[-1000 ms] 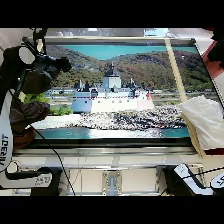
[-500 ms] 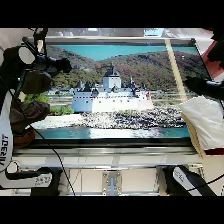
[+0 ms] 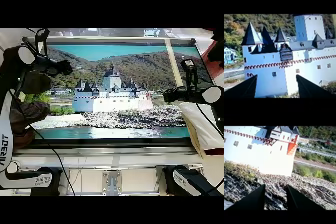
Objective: Fold the shirts.
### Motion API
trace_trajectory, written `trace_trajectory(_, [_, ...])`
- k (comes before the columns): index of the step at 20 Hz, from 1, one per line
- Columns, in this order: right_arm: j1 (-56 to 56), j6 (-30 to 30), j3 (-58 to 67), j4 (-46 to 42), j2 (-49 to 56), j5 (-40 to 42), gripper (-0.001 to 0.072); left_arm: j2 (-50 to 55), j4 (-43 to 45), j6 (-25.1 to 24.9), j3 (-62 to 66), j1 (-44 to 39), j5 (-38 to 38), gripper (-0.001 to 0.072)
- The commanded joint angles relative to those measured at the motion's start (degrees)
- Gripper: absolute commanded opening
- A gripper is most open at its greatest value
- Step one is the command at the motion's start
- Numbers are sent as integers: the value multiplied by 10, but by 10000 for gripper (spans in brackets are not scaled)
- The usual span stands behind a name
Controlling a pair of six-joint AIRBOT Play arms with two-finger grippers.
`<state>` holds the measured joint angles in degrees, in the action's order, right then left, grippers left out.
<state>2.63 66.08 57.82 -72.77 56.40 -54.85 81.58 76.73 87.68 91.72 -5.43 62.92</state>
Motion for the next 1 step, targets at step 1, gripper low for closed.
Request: trace_trajectory(1, [-9, 0, -1, -18, 0, 2, 314, 0, 0, -3, 0, 0, 25, 540])
